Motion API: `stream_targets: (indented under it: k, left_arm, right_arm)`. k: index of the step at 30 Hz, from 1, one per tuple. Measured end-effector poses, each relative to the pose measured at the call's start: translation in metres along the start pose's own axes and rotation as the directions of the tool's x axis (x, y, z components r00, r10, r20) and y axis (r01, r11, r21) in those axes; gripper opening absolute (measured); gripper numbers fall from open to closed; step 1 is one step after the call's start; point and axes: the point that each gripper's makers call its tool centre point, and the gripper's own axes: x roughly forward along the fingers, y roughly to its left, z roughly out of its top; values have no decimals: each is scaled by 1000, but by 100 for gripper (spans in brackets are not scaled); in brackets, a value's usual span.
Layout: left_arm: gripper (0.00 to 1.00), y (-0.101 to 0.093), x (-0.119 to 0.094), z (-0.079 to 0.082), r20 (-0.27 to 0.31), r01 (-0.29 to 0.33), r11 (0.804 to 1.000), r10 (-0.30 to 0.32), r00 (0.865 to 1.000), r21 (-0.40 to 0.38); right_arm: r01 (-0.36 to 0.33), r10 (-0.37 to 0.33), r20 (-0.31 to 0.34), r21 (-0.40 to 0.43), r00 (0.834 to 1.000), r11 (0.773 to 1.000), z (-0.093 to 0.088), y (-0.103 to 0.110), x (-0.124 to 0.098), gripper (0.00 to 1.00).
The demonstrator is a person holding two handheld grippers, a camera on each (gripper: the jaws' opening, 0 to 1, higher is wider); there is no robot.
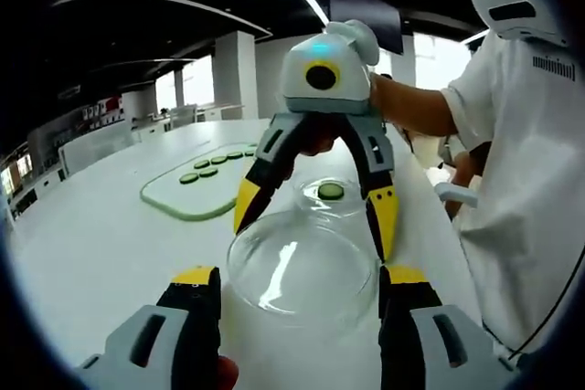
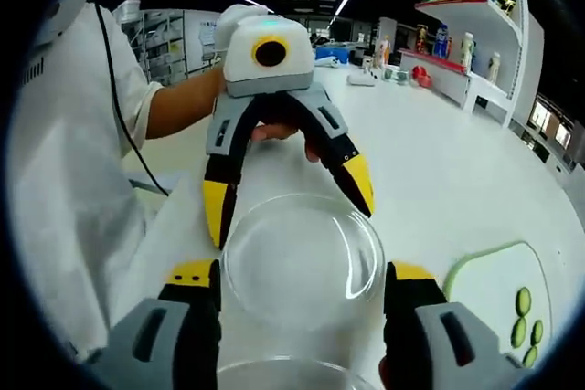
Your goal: Open the petri dish lid, add cucumber slices into the petri dish, and close the lid
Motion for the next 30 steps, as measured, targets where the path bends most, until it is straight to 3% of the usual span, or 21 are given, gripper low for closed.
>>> stream_targets:
  k: [30]
  left_arm:
    - [67, 0, 7, -4, 0, 35, 999, -35, 999, -5]
  right_arm:
    - [-21, 21, 13, 1, 1000, 1000, -1, -2, 0, 69]
